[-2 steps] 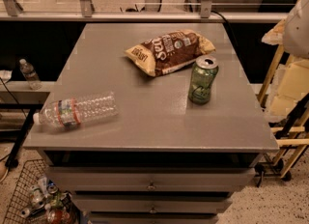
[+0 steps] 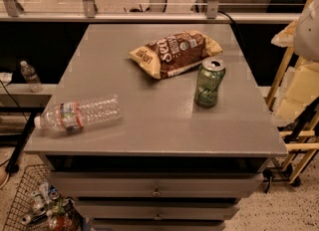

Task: Knock green can over

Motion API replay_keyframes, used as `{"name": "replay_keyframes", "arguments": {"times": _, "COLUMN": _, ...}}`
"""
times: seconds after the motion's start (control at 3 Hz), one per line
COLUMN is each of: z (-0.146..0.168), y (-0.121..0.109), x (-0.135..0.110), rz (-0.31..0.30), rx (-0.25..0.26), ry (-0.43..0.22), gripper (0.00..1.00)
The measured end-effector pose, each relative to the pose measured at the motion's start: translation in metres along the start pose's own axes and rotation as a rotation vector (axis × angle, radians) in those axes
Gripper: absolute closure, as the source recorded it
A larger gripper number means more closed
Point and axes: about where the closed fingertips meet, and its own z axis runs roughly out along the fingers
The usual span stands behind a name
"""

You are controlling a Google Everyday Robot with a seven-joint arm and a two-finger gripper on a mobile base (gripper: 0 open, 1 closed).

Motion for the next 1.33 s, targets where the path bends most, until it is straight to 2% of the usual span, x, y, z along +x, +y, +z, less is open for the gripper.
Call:
{"name": "replay_keyframes", "arguments": {"times": 0.33, "z": 0.021, "y": -0.004, "x": 0.019, "rz": 0.104, "rx": 0.001, "ry": -0.11, "gripper": 0.0}}
{"name": "replay_keyframes", "arguments": {"times": 0.67, "z": 0.042, "y": -0.023, "x": 0.009, "rz": 0.186, "rx": 0.037, "ry": -0.318, "gripper": 0.0}}
{"name": "replay_keyframes", "arguments": {"times": 1.0, "z": 0.05, "y": -0.049, "x": -0.013, "rz": 0.24, "rx": 0.091, "ry": -0.529, "gripper": 0.0}}
{"name": "replay_keyframes", "arguments": {"times": 1.33, "z": 0.054, "y": -0.066, "x": -0.04, "rz": 0.241, "rx": 0.106, "ry": -0.679, "gripper": 0.0}}
